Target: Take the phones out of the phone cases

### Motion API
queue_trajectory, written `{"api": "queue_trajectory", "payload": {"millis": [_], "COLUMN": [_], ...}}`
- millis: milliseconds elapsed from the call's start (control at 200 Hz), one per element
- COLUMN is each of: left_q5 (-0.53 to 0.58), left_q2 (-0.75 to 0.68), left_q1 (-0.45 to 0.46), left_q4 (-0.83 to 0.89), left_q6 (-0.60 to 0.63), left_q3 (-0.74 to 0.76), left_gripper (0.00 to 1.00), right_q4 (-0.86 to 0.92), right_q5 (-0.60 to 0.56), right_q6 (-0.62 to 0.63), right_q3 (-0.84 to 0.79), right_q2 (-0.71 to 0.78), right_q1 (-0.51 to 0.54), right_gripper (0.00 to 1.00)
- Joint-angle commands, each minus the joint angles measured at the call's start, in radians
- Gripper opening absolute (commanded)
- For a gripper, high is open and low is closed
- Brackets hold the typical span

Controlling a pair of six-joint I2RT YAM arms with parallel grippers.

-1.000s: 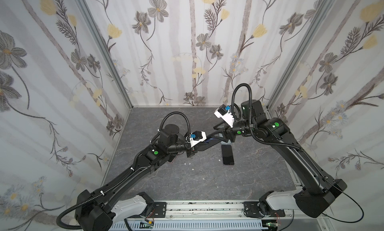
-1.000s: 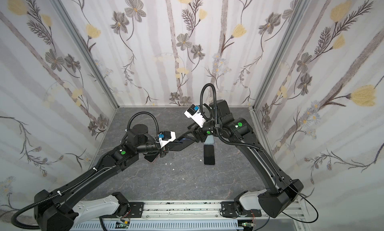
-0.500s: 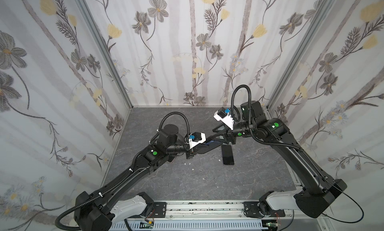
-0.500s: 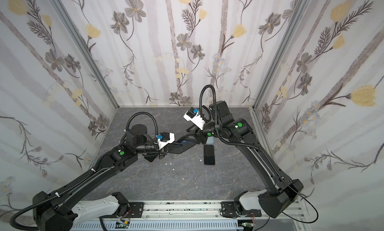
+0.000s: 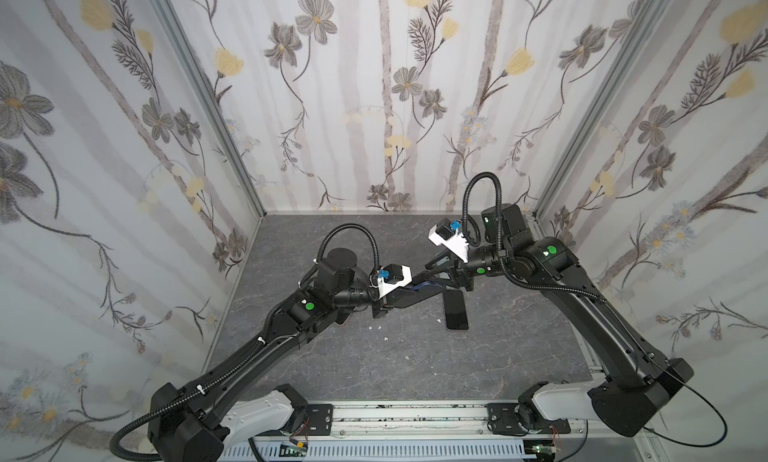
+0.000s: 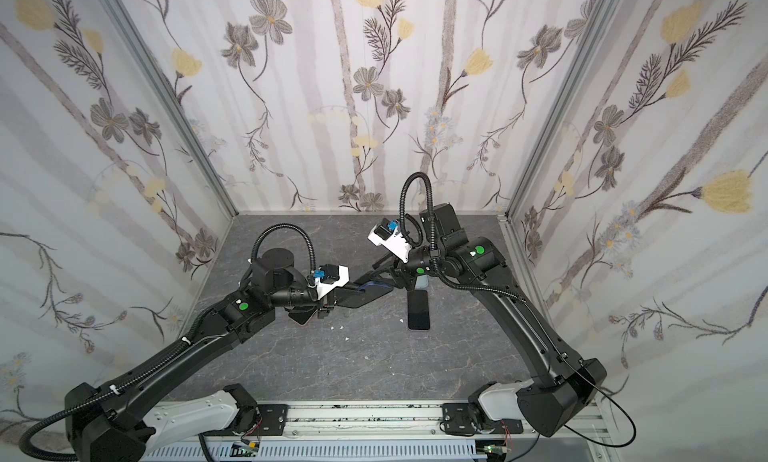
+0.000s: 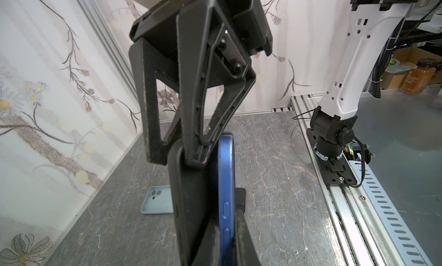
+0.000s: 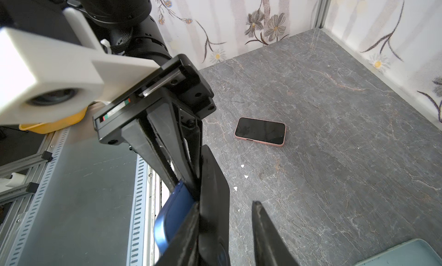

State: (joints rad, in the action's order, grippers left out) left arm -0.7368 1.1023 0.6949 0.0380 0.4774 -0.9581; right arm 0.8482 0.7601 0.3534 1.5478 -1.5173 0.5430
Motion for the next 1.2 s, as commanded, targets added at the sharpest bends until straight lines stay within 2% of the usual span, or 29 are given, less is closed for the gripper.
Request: {"api": "queue_trajectory", "payload": {"millis": [0,100,205,430,754,979,1194], "left_q5": [-0.043,-0.029,-0.026,-0.052,-0.146,-0.184,-0.201], "left_q2": [-0.004,-0.008,-0.010,-0.015,-0.027,-0.027,-0.027], "left_q1": [-0.001,-0.002,-0.002,-0.001,0.000,0.000,0.001], "left_q4": [-0.158,-0.159,-0.159,-0.158,-0.159,-0.159,-0.158], "left_q6": [0.009,0.010,0.010,0.007,-0.013,-0.017,-0.028], "left_q3": [-0.023,-0.021,-0.019,-0.018,-0.027,-0.034,-0.032], "left_gripper": [0.00,0.00,0.00,0.00,0.00,0.00,0.00], "right_q4": [0.038,0.012,-0.005,-0.026,-0.029,-0.031,-0.033], "right_q5": [-0.017,-0.030,-0.060,-0.019,0.006,0.036,0.015], "right_q6": [0.035,0.003,-0.062,-0.132,-0.246,-0.267,-0.290], "right_q3": [-0.008,-0.008,0.007,0.024,0.056,0.059,0.063], "right_q2": [-0.003,0.002,-0.003,-0.014,-0.086,-0.128,-0.138], "right_q1": [0.001,-0.002,-0.021,-0.040,-0.085,-0.101,-0.118], "right_gripper": [0.32,0.25,0.11,0.00,0.00,0.00,0.00]}}
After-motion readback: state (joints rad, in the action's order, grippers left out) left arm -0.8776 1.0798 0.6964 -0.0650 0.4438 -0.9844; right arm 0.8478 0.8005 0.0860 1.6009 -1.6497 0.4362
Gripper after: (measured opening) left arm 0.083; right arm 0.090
